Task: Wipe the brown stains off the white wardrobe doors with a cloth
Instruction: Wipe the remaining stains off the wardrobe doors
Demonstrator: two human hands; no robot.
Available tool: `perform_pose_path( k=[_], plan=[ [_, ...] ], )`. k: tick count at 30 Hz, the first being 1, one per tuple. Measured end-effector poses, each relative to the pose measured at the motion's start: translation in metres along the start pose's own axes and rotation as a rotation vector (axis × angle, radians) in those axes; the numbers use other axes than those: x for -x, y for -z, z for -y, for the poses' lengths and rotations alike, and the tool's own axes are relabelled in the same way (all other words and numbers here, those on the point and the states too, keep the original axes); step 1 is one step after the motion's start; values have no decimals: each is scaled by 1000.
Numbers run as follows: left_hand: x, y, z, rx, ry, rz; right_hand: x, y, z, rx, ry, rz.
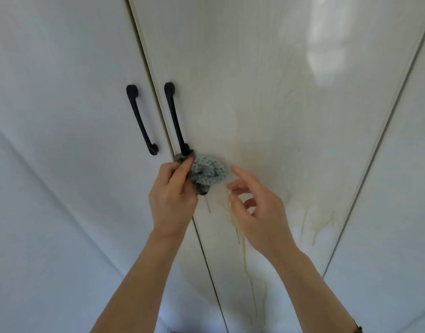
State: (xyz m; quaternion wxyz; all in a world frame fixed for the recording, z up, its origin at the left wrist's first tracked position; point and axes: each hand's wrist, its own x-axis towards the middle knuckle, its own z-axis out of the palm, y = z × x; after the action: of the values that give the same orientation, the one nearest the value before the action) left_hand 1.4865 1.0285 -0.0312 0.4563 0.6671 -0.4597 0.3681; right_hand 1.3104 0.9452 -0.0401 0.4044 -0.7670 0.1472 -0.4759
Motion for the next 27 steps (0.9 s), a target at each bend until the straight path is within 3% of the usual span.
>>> perform_pose_path(
  k=[3, 6, 10, 14, 17, 20, 22, 25, 27],
  plan=[
    [-12, -5, 9, -29, -95, -86, -9, 51, -3, 116, -4, -349],
    [12, -18, 5, -1, -212, -12, -24, 101, -8, 166, -121, -606],
    [37, -21, -5, -78, -223, 116, -13, 106, -17, 275, -248, -385],
    [-9, -6, 8, -114, 12, -136, 33, 66, -35, 335, -296, -134],
    [0, -9, 5, -128, -14, -157, 59, 47, -46, 314, -385, -43],
    [45, -15, -4, -160, -206, 79, 54, 61, -53, 342, -392, -216],
    [49, -14, -3, -149, -213, 153, 42, 87, -58, 406, -361, -412],
    [24, -9, 3, -113, -92, 45, 31, 117, -65, 579, -317, -577],
    [2, -9, 6, -91, 25, -73, 32, 115, -68, 615, -294, -549]
  ],
)
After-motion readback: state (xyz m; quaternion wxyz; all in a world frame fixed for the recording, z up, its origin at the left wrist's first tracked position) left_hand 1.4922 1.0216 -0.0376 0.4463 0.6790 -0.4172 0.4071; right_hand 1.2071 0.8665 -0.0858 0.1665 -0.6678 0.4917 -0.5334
